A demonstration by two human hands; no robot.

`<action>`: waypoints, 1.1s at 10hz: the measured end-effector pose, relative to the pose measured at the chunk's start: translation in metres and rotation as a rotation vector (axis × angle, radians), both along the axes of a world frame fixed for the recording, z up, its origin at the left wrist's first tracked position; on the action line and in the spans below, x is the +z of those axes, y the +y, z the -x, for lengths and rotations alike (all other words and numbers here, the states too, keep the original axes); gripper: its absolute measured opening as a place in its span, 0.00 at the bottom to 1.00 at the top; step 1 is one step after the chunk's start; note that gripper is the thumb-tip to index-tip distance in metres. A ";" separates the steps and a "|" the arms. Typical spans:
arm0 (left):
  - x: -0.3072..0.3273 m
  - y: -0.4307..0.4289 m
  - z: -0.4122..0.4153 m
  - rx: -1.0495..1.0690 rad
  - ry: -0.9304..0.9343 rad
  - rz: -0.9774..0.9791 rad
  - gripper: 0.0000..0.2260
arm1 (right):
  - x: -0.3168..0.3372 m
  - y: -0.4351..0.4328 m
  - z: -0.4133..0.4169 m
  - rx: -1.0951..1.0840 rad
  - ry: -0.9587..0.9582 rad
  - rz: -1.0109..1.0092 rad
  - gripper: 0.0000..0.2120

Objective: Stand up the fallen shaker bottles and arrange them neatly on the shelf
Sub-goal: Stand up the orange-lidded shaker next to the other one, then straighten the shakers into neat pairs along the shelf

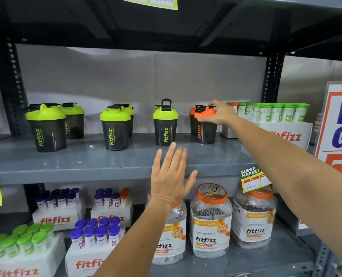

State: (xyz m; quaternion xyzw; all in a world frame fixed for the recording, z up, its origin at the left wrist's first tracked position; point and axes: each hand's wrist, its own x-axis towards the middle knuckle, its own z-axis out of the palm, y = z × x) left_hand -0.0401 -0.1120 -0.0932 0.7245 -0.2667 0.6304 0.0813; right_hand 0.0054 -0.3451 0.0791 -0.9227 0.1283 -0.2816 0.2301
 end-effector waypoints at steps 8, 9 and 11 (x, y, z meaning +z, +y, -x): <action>0.014 -0.004 0.018 -0.158 0.215 0.133 0.18 | -0.044 0.009 0.018 0.012 -0.142 -0.708 0.39; 0.050 -0.013 0.022 -0.063 0.426 0.088 0.22 | -0.069 0.005 0.023 -0.060 -0.083 -0.593 0.28; 0.100 -0.042 -0.026 -0.031 1.086 -0.048 0.15 | -0.071 0.001 0.022 -0.087 -0.105 -0.669 0.21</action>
